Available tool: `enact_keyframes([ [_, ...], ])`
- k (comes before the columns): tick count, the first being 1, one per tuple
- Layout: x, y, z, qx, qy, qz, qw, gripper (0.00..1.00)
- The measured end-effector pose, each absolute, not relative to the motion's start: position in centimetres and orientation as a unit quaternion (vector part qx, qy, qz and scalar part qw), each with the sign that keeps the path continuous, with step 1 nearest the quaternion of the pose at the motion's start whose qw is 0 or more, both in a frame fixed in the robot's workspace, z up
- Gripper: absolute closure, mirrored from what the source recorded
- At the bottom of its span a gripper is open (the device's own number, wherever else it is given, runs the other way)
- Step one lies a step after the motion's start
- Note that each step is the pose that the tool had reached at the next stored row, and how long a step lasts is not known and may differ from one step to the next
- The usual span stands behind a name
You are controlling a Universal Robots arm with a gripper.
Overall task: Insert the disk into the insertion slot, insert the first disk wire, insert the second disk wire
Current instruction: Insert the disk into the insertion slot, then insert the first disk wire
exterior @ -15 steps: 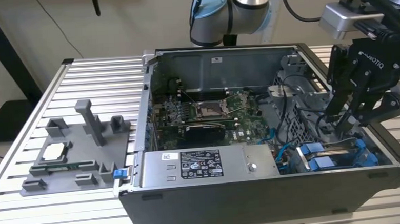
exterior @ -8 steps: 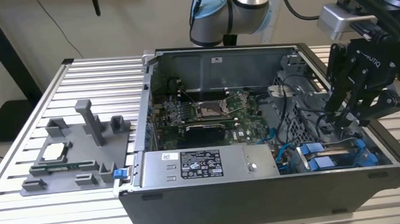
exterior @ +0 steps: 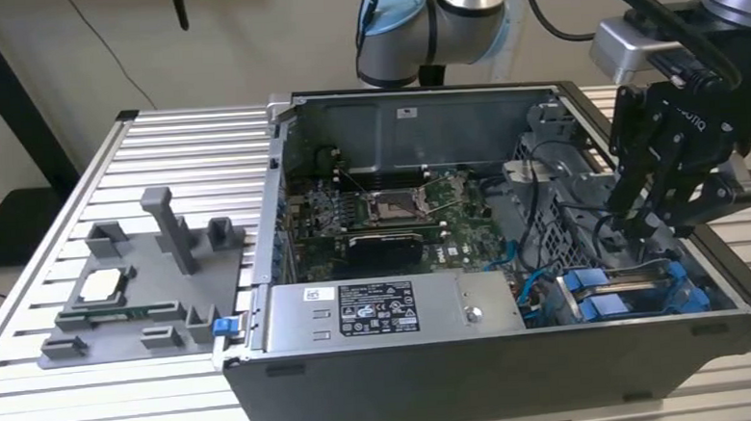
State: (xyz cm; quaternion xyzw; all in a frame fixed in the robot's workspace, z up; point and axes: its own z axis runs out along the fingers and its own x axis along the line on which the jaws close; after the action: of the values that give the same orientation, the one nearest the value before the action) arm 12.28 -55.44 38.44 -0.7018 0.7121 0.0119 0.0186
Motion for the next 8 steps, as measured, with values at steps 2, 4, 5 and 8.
enact_keyframes([
  [2, 12.29, -55.4, 38.34, -0.704, 0.71, 0.008, 0.023, 0.0],
  [4, 12.3, -55.35, 38.28, -0.704, 0.71, 0.006, 0.025, 0.0],
  [5, 12.29, -55.31, 38.27, -0.704, 0.709, 0.006, 0.025, 0.0],
  [8, 12.28, -55.31, 38.26, -0.704, 0.71, 0.006, 0.025, 0.0],
])
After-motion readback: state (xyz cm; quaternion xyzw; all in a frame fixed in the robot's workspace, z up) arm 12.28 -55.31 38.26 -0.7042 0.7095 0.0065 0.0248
